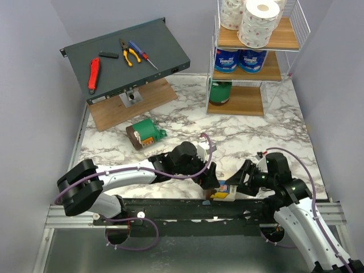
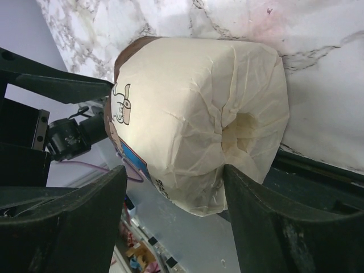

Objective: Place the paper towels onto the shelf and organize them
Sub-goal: Adjust the paper towel at the center of the board.

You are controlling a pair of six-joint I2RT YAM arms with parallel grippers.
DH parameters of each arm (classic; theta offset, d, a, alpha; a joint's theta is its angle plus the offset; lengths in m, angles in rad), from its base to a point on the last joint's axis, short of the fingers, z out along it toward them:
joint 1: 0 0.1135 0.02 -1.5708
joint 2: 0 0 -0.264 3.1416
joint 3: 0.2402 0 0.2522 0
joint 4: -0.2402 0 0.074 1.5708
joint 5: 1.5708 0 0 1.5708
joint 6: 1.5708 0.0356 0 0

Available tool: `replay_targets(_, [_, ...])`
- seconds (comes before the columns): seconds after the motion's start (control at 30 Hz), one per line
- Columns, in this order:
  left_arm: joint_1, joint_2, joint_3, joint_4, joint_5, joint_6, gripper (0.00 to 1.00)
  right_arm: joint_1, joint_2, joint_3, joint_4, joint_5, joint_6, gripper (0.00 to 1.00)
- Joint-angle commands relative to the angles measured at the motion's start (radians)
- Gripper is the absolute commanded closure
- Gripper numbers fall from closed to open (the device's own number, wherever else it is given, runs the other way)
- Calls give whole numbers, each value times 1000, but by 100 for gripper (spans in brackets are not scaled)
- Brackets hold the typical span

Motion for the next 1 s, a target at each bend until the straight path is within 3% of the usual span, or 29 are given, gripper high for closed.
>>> replay_targets(0.0, [-11, -19, -32, 14, -57, -5, 17, -1, 14, -60, 206, -95, 45, 28])
replay_targets(0.57, [-1, -203, -146, -28, -169, -21, 12, -1, -64, -66, 114, 108, -20, 20])
replay_targets(0.83, [-1, -210, -175, -19, -155, -43, 12, -1, -71, -123, 288, -25, 18, 20])
replay_targets(0.97, [-1, -177, -169, 9, -134, -58, 13, -1, -61, -133, 293, -60, 0, 21])
